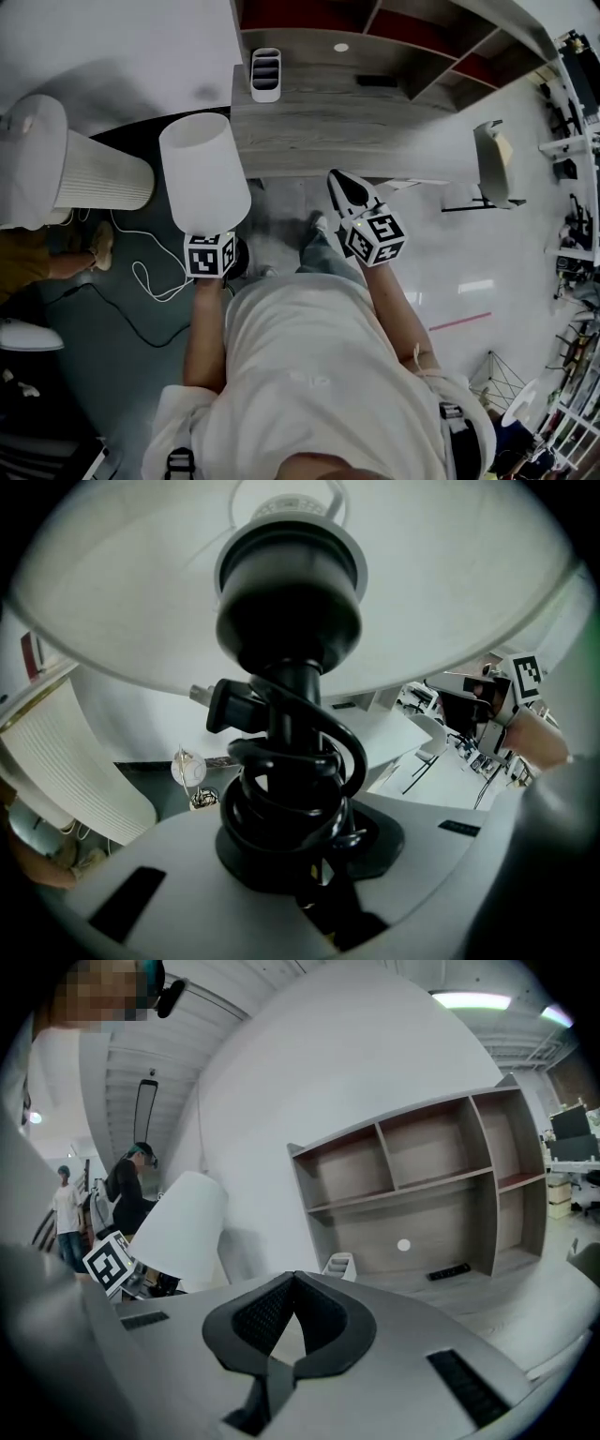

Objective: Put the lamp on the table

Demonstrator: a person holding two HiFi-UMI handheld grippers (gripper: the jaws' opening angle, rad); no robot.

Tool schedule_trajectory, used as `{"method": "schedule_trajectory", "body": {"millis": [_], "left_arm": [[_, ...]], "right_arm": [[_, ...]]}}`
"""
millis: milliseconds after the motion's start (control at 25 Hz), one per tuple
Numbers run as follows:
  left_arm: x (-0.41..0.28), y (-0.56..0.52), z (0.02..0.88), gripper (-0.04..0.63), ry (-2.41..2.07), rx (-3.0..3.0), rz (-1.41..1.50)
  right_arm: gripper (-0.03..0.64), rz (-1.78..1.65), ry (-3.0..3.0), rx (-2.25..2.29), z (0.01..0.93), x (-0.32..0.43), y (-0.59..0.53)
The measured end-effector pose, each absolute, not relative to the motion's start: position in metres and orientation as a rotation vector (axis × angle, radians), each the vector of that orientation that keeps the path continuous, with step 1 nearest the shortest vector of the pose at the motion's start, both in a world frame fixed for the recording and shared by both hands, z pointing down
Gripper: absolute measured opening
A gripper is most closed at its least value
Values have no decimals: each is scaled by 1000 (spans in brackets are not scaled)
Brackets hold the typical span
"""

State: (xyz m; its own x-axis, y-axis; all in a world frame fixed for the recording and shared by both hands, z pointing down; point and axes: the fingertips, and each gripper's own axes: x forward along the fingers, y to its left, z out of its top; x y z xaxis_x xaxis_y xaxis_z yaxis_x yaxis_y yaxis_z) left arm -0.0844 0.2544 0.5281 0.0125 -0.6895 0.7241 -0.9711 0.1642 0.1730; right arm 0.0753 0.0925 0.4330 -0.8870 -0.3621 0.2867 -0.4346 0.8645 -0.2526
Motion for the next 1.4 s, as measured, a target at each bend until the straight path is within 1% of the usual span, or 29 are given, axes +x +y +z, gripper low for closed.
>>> {"method": "schedule_trajectory", "body": {"millis": [360,680,960,1200,1400], "left_arm": [[-78,161,538,72,-1740,1518,515],[-55,89,537,72,-1718,1555,527],[-36,37,544,72,-1629,1683,617],[-39,-4,549,72,-1511,1827,664],[-44,-42,555,72,-1377,1989,760]], "right_arm": [[29,488,-2807,481,438,61,-3],[29,496,-2813,435,440,74,-68],[29,544,-2801,507,446,87,-106],[29,554,-2762,610,451,88,-121],[29,562,-2722,767,453,86,-142]]}}
